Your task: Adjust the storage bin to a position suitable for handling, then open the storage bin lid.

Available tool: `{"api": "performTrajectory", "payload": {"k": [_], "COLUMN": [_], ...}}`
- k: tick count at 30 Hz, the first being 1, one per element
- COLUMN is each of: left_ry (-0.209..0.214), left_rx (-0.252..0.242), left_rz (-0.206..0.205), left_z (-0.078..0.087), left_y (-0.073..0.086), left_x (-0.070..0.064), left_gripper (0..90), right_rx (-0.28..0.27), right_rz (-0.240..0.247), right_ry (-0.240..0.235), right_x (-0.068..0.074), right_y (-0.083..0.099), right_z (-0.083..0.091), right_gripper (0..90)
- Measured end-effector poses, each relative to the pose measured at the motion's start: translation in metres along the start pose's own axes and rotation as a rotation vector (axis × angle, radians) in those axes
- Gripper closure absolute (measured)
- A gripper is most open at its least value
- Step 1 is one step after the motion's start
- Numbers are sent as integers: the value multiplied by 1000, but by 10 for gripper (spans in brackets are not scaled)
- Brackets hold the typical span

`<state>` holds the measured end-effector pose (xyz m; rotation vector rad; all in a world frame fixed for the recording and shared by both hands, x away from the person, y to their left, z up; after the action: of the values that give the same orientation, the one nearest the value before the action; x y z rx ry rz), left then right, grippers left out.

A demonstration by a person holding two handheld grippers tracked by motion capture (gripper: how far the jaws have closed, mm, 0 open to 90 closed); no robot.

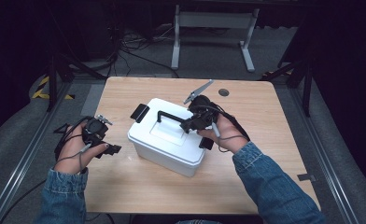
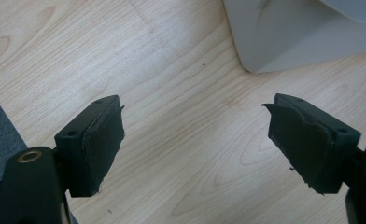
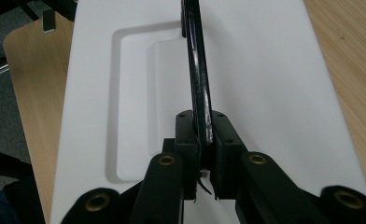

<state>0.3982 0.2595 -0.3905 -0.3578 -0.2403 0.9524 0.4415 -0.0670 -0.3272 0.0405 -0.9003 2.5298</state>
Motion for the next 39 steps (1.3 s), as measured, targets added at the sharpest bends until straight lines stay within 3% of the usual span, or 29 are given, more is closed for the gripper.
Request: {"api": "performTrajectory", "payload": {"k": [16, 30, 39], "left_ry": [3, 3, 0], "left_rx": [-10, -10, 2], "left_rz": [-4, -6, -5], "left_z": [0, 0, 0], "left_y": [-2, -1, -1], "left_x": [1, 1, 1], "left_gripper": [195, 195, 201], "right_rx": [-68, -168, -197], "right_rz": [41, 47, 49], "right_ry": [43, 39, 49], "right_x": [11, 18, 18], "right_y": [-5, -10, -8], "right_z": [12, 50, 65], "right_gripper": [845, 845, 845]}}
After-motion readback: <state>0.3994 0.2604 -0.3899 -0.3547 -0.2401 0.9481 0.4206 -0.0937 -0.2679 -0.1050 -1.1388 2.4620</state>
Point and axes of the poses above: each handheld gripper's, and its own axes: z roughly backward along the jaws, y roughly out of its underside, x roughly to its left, the point moved 2 cm from there along -z, roughly forward along the jaws, and after that the axes turned 5 degrees about -y, right-handed, at the moved point
